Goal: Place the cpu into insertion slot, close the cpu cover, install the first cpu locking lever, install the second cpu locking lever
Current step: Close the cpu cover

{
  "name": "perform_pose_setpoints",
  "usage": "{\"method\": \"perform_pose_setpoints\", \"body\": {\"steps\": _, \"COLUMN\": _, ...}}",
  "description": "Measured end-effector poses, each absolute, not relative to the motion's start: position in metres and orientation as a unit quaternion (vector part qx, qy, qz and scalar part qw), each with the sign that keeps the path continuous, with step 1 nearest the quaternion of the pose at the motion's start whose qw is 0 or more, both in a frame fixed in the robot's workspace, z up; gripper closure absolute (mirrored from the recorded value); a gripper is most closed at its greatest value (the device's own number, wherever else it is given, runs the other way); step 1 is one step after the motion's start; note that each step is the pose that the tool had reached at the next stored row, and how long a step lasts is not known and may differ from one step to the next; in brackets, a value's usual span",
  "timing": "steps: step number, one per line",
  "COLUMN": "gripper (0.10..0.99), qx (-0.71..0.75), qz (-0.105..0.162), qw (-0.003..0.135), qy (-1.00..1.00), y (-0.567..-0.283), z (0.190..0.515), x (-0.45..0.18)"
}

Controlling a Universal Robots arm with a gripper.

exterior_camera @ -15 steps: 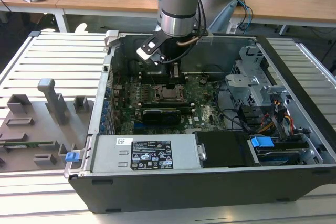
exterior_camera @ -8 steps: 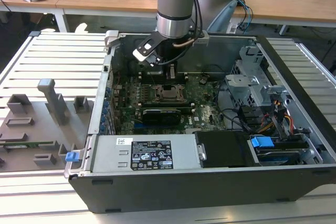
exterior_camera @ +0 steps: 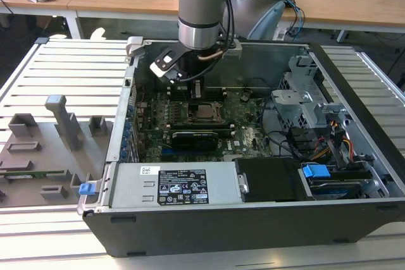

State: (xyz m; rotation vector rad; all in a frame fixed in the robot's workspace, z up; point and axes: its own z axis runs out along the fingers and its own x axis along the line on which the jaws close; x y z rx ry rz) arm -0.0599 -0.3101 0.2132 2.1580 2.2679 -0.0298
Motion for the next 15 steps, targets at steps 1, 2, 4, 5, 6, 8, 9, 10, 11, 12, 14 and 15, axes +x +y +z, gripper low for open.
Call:
{"method": "perform_pose_setpoints", "body": {"steps": 1, "gripper": 0.98, "qx": 0.689, "qz": -0.01, "qw": 0.005, "qy": 0.724, "y": -0.31, "z": 0.213, "x": -0.062}}
{"method": "perform_pose_setpoints", "body": {"steps": 2, "gripper": 0.98, "qx": 0.689, "qz": -0.01, "qw": 0.005, "qy": 0.724, "y": -0.31, "z": 0.212, "x": -0.063}}
{"method": "perform_pose_setpoints", "body": {"steps": 4, "gripper": 0.98, "qx": 0.689, "qz": -0.009, "qw": 0.005, "qy": 0.724, "y": -0.31, "z": 0.211, "x": -0.068}}
{"method": "perform_pose_setpoints", "body": {"steps": 5, "gripper": 0.98, "qx": 0.689, "qz": -0.009, "qw": 0.005, "qy": 0.724, "y": -0.31, "z": 0.209, "x": -0.069}}
{"method": "perform_pose_setpoints", "body": {"steps": 6, "gripper": 0.98, "qx": 0.689, "qz": -0.009, "qw": 0.005, "qy": 0.724, "y": -0.31, "z": 0.208, "x": -0.069}}
{"method": "perform_pose_setpoints", "body": {"steps": 8, "gripper": 0.98, "qx": 0.689, "qz": -0.01, "qw": 0.005, "qy": 0.724, "y": -0.31, "z": 0.206, "x": -0.069}}
{"method": "perform_pose_setpoints", "body": {"steps": 9, "gripper": 0.98, "qx": 0.689, "qz": -0.01, "qw": 0.005, "qy": 0.724, "y": -0.31, "z": 0.206, "x": -0.069}}
{"method": "perform_pose_setpoints", "body": {"steps": 10, "gripper": 0.98, "qx": 0.689, "qz": -0.01, "qw": 0.005, "qy": 0.724, "y": -0.31, "z": 0.205, "x": -0.069}}
{"method": "perform_pose_setpoints", "body": {"steps": 11, "gripper": 0.98, "qx": 0.689, "qz": -0.01, "qw": 0.005, "qy": 0.724, "y": -0.31, "z": 0.205, "x": -0.069}}
{"method": "perform_pose_setpoints", "body": {"steps": 12, "gripper": 0.98, "qx": 0.689, "qz": -0.01, "qw": 0.005, "qy": 0.724, "y": -0.31, "z": 0.204, "x": -0.069}}
{"method": "perform_pose_setpoints", "body": {"steps": 14, "gripper": 0.98, "qx": 0.689, "qz": -0.01, "qw": 0.005, "qy": 0.724, "y": -0.31, "z": 0.203, "x": -0.069}}
{"method": "perform_pose_setpoints", "body": {"steps": 15, "gripper": 0.98, "qx": 0.689, "qz": -0.01, "qw": 0.005, "qy": 0.724, "y": -0.31, "z": 0.202, "x": -0.069}}
